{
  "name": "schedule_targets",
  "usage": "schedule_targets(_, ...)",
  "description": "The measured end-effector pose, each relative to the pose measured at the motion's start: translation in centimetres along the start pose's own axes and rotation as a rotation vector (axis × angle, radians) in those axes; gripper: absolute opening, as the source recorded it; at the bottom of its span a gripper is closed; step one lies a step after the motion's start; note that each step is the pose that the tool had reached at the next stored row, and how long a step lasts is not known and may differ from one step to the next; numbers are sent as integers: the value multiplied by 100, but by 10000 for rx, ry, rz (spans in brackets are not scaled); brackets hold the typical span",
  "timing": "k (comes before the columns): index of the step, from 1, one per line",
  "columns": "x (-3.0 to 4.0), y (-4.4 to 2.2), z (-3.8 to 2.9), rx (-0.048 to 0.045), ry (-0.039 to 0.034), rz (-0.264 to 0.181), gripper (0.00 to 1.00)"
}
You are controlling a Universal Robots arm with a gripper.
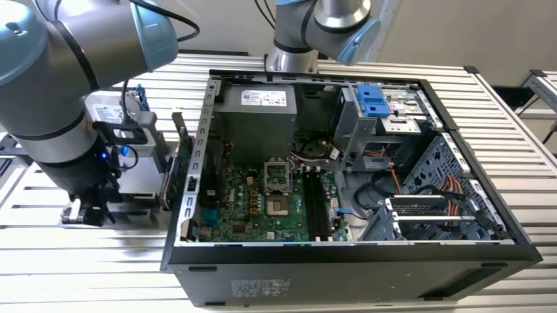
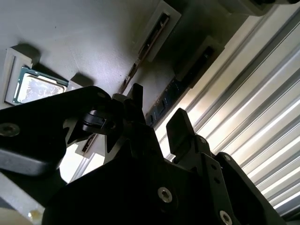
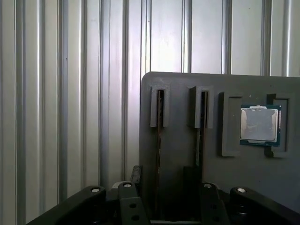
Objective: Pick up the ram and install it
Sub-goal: 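Pick up the ram and move it above insertion slot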
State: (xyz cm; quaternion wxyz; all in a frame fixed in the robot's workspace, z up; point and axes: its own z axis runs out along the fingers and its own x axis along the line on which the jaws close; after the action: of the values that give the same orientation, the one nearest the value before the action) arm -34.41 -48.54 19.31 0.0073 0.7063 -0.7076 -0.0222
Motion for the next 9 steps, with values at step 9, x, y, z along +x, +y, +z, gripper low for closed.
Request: schedule_targets(9, -1, 30, 14, 165, 0, -25, 100)
